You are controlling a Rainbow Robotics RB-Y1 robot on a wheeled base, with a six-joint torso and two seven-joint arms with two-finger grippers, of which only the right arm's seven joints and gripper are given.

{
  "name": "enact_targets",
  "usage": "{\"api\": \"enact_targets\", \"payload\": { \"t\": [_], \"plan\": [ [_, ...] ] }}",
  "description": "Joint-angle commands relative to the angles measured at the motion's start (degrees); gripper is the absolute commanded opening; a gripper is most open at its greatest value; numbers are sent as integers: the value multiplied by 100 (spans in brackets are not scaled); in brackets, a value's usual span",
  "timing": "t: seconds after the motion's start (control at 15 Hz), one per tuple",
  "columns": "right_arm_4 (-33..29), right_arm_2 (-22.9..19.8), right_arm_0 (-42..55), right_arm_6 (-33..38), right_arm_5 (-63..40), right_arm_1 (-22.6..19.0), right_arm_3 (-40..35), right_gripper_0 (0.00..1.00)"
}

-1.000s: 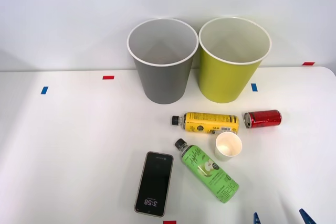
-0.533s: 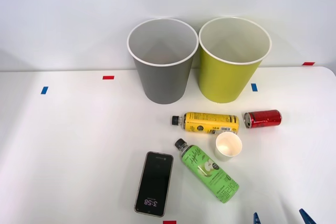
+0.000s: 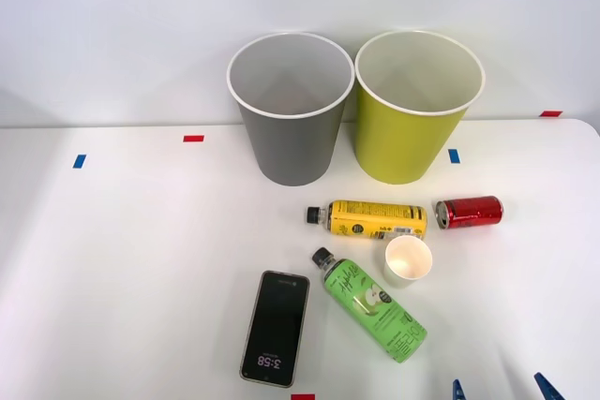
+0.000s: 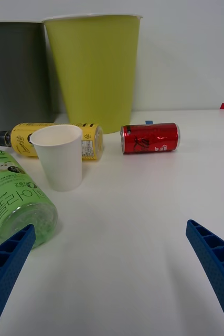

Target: Put cans in the gray bin, plastic bottles in the light green bin

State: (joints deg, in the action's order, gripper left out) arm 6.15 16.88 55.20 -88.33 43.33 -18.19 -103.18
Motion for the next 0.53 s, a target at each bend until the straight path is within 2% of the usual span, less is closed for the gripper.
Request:
{"api": "enact_targets", "payload": {
  "t": [0.07,0.53],
  "plan": [
    [0,0,0,0,0,0,0,100],
    [0,0,0,0,0,0,0,100]
  ]
}}
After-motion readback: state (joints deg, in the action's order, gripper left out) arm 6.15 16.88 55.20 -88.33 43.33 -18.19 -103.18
